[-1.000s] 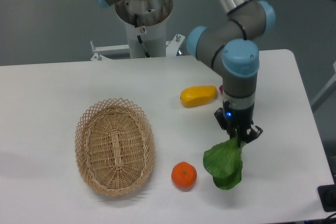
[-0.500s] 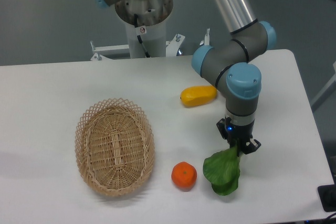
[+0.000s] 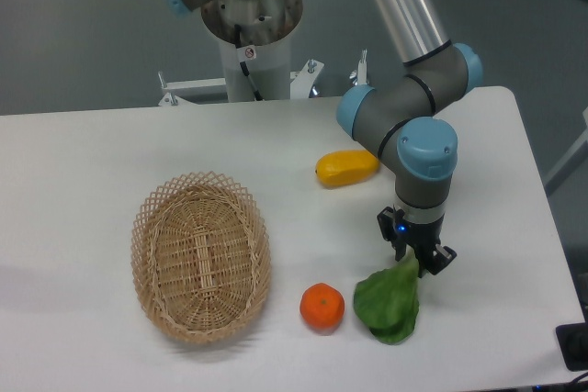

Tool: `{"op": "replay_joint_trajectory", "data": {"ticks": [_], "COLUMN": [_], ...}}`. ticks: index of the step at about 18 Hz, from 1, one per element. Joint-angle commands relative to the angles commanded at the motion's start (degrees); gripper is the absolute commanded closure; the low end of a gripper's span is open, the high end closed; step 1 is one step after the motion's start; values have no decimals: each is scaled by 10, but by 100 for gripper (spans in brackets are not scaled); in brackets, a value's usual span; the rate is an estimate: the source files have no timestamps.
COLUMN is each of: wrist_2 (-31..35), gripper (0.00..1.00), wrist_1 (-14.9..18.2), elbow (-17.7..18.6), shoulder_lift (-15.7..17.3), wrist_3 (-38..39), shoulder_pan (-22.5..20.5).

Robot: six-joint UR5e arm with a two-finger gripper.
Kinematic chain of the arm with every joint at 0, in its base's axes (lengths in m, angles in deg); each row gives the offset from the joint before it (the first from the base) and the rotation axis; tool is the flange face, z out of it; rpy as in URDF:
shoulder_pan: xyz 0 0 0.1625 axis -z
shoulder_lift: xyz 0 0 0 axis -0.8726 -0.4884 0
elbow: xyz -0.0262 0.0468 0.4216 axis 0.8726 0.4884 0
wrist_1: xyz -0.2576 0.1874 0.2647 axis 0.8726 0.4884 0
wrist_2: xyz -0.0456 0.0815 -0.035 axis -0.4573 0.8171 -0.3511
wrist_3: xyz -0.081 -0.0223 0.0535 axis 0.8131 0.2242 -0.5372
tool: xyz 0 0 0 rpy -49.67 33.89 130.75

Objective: Place the green vegetable on the table
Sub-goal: 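Lower the held bok choy down onto the table beside the tangerine, then open the gripper, release the bok choy, and lift the gripper away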

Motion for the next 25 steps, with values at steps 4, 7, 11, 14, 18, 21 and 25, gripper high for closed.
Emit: {"op": "replay_joint_trajectory", "data": {"ticks": [4, 7, 11, 14, 18, 21, 25], "wrist_2": [4, 3, 4, 4, 4, 4, 1], "gripper": [0, 0, 0, 0, 0, 0, 0], "wrist_1": [2, 2, 4, 39, 141, 197, 259], "elbow": [-13, -48, -75, -96, -120, -134, -142], "shoulder_lift": [8, 10, 29, 61, 101, 123, 145], "wrist_3": [17, 9, 10, 9, -27, -96, -173], "shoulder_pan": [1, 1, 2, -1, -24, -50, -98]}}
